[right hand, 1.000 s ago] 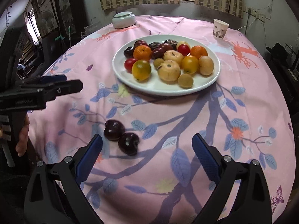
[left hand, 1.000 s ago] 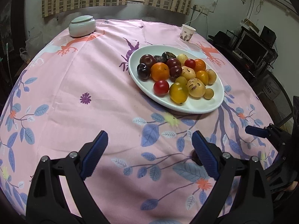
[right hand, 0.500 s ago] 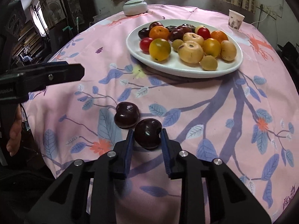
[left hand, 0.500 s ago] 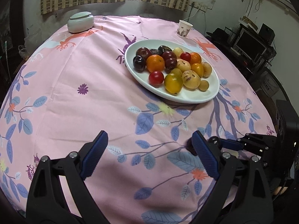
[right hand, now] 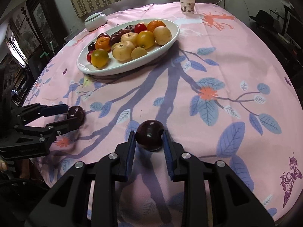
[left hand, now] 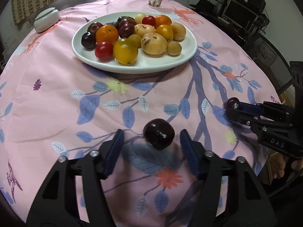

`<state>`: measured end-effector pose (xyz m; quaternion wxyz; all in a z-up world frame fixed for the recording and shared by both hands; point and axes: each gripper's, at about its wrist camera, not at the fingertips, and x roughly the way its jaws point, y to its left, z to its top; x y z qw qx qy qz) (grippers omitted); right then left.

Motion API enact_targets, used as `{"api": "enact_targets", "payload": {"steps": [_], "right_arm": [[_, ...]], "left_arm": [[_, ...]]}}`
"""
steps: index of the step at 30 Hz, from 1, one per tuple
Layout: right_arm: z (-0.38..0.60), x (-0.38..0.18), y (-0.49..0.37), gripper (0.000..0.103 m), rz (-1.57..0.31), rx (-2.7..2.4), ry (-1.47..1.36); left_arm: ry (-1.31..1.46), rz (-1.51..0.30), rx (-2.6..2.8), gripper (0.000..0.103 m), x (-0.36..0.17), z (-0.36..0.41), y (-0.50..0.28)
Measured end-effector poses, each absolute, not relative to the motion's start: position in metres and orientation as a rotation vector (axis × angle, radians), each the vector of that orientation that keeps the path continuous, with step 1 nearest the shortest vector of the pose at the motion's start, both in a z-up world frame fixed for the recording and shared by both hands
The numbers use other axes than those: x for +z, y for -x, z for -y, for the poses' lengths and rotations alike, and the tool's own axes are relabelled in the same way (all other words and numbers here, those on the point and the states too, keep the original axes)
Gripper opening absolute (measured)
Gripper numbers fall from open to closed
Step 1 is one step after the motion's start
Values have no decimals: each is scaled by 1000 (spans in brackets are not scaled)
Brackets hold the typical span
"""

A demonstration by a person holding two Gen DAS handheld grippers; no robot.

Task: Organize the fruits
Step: 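Grasp a dark plum with the left tool while the right tool grasps another dark plum, then carry both dark plums onto the white plate and open both tools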

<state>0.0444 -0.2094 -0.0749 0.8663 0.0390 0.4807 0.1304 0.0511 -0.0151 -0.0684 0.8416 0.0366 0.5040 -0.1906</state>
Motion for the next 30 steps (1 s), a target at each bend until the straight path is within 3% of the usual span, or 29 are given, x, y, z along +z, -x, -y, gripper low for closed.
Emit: {"api": "enact_targets", "payload": {"steps": [3,6,21,30], "right_arm": [[210,-76,-45,29,-1009,280,-91],[208,-75,-45,29,-1010,292,-97],[185,-64,-51,29,-1010,320,-63],[162,-38,-78,29,-963,375,-9]], "left_arm": [[-103,-1044,-386,54,-70,20,-48],[-92,-1027,-393,33,-68,19,-46],[-53,-938,-383,33,-41,-4,-43],[-70,-879,-359,33,-7,-11,-86]]}}
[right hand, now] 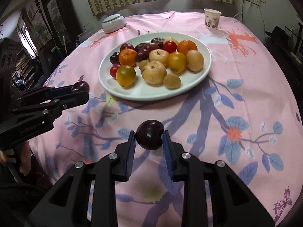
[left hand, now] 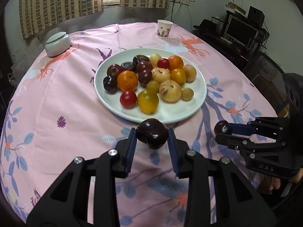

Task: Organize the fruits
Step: 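Carry both dark plums onto the white plate and open both tools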

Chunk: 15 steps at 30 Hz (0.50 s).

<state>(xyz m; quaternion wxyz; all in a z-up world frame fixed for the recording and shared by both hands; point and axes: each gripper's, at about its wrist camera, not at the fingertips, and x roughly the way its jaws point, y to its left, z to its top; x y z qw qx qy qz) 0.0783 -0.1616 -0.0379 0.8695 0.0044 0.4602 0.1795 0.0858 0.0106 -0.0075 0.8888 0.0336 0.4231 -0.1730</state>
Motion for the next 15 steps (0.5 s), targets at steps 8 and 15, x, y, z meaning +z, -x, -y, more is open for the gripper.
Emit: {"api": "enact_targets", "payload": {"steps": [8,15], "right_arm": [[162,-21,-150,29,-922,321,-14],[171,-33,-181,29,-950,278,-15]], "left_arm": [[-64,-889,-334,33,6,10,-165],[-70,-926,-334,34,-10,21,-190]]}}
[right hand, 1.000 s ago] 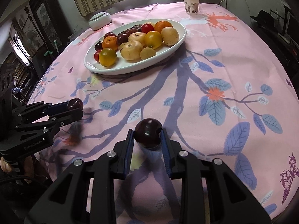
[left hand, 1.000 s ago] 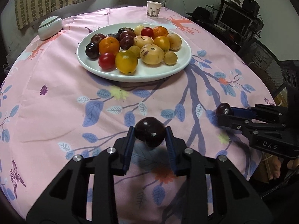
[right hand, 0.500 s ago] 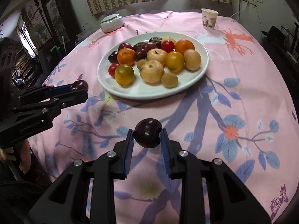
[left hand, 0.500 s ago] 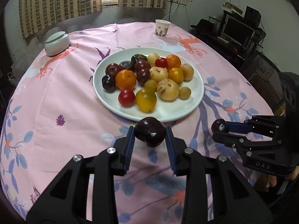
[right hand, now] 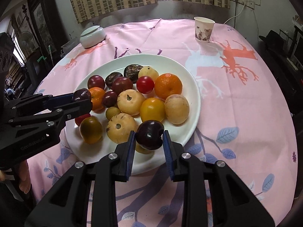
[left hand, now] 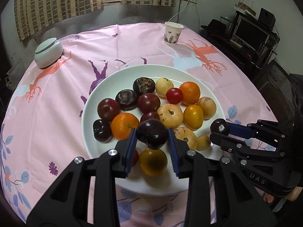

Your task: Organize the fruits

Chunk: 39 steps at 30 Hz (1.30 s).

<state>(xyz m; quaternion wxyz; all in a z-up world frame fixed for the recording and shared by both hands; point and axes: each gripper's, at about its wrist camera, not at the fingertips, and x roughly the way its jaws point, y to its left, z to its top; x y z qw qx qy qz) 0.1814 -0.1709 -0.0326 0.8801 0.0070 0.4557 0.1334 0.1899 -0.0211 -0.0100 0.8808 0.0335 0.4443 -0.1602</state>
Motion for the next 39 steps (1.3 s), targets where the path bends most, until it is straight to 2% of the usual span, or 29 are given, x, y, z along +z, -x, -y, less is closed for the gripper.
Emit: {"api": "enact_targets", "payload": {"steps": [7,8,9,10,11,13,15,22,32,39], "right_arm": [[167,-34,-190,31,-944,265,15],[166,-33,-190,35,-941,258,25],[165,-32,-190,61,-935,247,38],[164,-30,-189,78,-917,233,45],[164,-27,-187,81,-889,219,53],[163,-22,-183,94,-861,199,73],[164,-18,-179,99,-840,179,81],[162,-8,-154,102,-843,104,93],[157,-7,-129,102,-878,74,73],[158,-8,-124,102,-887,63,68]], "left_arm": [[-70,-939,-327,36,-15,23,-200],[-69,-936,-322,51,-15,23,-201],[-65,-927,-317,78,-14,22,-201],[-57,-905,-306,89,-11,20,-200],[-49,-879,-293,90,-7,18,-198],[-46,-871,-289,92,-3,16,-197],[-39,-869,-264,95,1,12,-195],[-52,-811,-148,101,22,1,-162],[-63,-805,-124,101,32,3,-111],[-47,-811,-125,101,30,-2,-103]]}}
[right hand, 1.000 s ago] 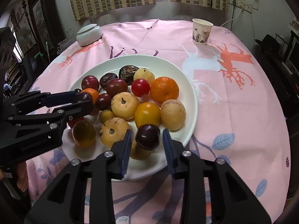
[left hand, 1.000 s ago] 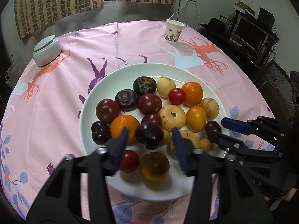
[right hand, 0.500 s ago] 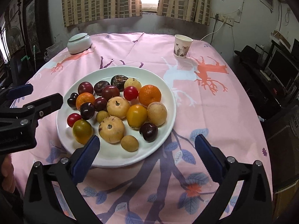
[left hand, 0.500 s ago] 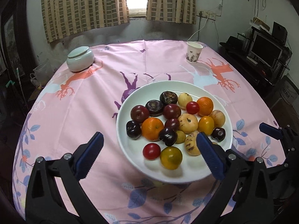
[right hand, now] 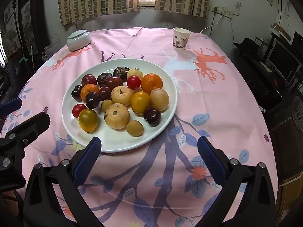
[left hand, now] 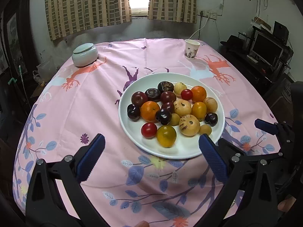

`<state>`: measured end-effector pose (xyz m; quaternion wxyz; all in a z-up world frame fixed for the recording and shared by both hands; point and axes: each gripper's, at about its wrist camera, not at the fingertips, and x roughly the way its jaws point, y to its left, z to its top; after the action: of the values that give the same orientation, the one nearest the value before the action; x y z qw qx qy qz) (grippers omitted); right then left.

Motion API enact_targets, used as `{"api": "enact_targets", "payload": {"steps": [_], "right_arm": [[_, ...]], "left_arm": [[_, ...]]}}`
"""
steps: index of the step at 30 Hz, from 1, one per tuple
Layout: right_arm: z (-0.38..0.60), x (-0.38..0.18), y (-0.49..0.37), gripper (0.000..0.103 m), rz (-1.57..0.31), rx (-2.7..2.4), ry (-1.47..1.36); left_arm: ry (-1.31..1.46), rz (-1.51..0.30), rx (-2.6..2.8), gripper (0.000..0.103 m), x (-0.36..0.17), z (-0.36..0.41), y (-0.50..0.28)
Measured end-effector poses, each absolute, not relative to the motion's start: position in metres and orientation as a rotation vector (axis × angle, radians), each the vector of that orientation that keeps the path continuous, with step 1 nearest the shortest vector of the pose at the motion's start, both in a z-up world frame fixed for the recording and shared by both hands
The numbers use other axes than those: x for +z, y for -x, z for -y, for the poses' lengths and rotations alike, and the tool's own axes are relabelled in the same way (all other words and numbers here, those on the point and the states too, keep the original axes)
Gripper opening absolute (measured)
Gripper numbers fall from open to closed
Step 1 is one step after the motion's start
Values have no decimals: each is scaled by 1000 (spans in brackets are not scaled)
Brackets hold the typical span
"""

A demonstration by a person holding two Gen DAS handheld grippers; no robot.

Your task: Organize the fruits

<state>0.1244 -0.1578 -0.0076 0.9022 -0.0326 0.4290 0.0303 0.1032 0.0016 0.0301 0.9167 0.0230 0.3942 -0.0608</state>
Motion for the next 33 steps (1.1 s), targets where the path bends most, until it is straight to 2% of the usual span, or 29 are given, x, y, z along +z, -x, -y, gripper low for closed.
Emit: {"api": "enact_targets", "payload": {"steps": [33], "right_arm": [[150,-8,-120,102,-897,99,70]], "left_arm": [[-53,-821,-106,101,26,-6,-105]]}}
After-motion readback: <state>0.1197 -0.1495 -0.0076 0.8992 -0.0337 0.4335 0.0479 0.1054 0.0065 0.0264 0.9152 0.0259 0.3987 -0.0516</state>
